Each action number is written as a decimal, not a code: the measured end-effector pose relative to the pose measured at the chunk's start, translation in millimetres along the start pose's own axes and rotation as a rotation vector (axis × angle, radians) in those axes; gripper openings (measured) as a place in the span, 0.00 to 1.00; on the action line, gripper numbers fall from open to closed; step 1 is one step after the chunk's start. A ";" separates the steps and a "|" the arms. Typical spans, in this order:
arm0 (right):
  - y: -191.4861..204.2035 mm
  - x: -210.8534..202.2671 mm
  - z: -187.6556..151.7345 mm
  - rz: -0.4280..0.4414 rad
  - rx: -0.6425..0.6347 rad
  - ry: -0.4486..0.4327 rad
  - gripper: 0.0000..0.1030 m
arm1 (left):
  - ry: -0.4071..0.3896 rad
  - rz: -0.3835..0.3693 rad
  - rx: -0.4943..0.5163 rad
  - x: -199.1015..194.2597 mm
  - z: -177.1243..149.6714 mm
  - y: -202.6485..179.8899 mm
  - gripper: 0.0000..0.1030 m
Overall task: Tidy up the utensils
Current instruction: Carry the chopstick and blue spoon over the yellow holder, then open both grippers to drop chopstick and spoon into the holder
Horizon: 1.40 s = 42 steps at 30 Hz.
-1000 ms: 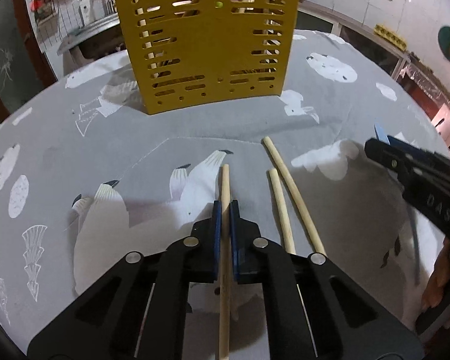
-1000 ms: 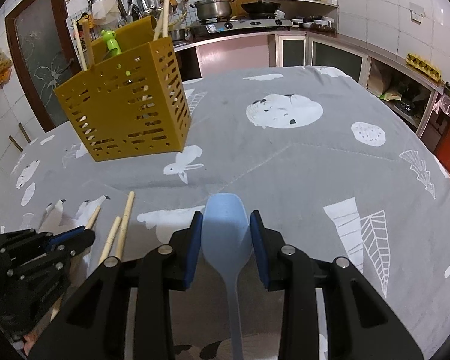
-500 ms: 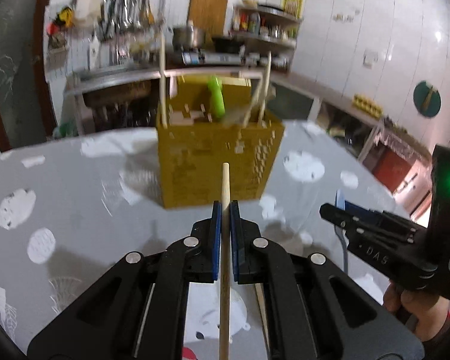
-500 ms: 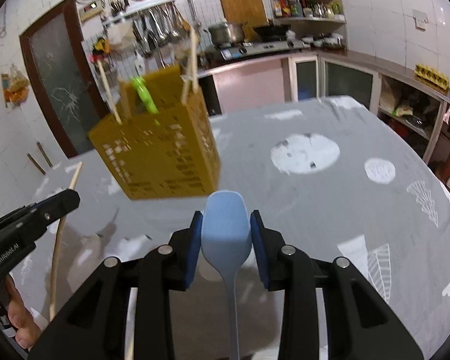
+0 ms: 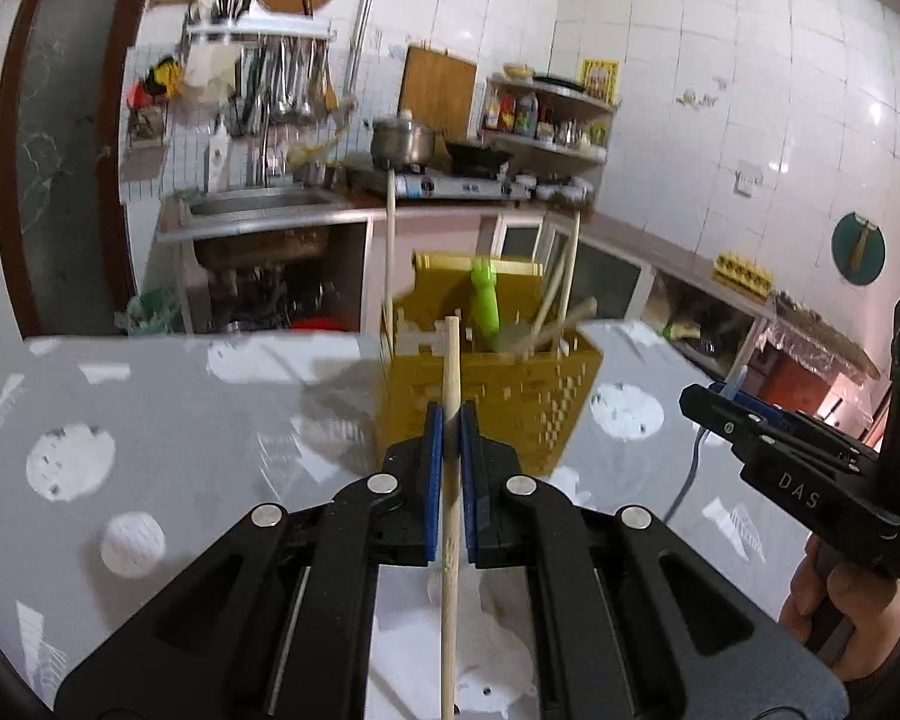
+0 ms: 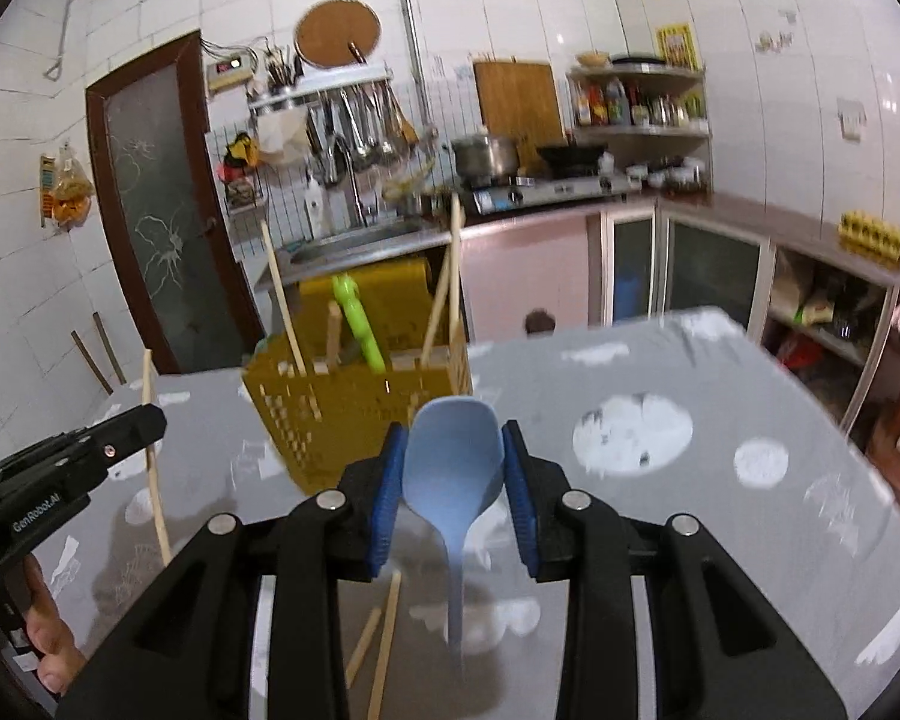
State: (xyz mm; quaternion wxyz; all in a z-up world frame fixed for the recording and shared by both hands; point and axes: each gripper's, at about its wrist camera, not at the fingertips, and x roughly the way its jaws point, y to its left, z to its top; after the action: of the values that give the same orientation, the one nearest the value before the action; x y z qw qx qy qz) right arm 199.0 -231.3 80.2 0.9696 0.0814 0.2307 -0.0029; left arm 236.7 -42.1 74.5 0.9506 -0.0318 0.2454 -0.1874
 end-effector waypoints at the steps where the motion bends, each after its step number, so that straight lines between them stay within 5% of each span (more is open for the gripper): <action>1: 1.4 -3.8 9.2 0.004 -0.001 -0.021 0.32 | -0.025 -0.003 0.003 -6.1 8.1 -0.7 0.04; 11: 8.5 -37.3 109.3 0.017 -0.012 -0.188 0.32 | -0.271 -0.027 0.021 -57.5 110.7 -14.6 0.04; 20: 31.2 -3.0 160.1 -0.003 -0.063 -0.235 0.31 | -0.444 0.041 0.041 3.3 163.6 -32.5 0.04; 28: 22.9 52.5 138.2 -0.002 -0.022 -0.157 0.31 | -0.321 0.114 0.033 87.6 128.1 -14.5 0.04; 37: 8.2 90.8 100.8 -0.003 -0.027 -0.037 0.32 | -0.207 0.111 -0.028 106.4 101.7 21.1 0.05; 39: 9.0 93.3 95.4 -0.004 -0.037 -0.011 0.37 | -0.204 0.117 -0.017 102.1 100.9 20.4 0.13; 41: 7.9 88.8 91.0 -0.032 -0.039 0.001 0.59 | -0.197 0.133 -0.005 91.8 102.2 19.1 0.40; 42: 7.1 85.2 89.8 -0.037 -0.040 0.001 0.61 | -0.194 0.143 0.000 85.0 103.9 19.5 0.52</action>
State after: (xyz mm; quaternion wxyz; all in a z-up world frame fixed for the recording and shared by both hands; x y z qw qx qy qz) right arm 315.5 -235.8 122.3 0.9707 0.0578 0.2327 -0.0161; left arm 361.8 -58.9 124.1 0.9808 -0.0322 0.1542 -0.1149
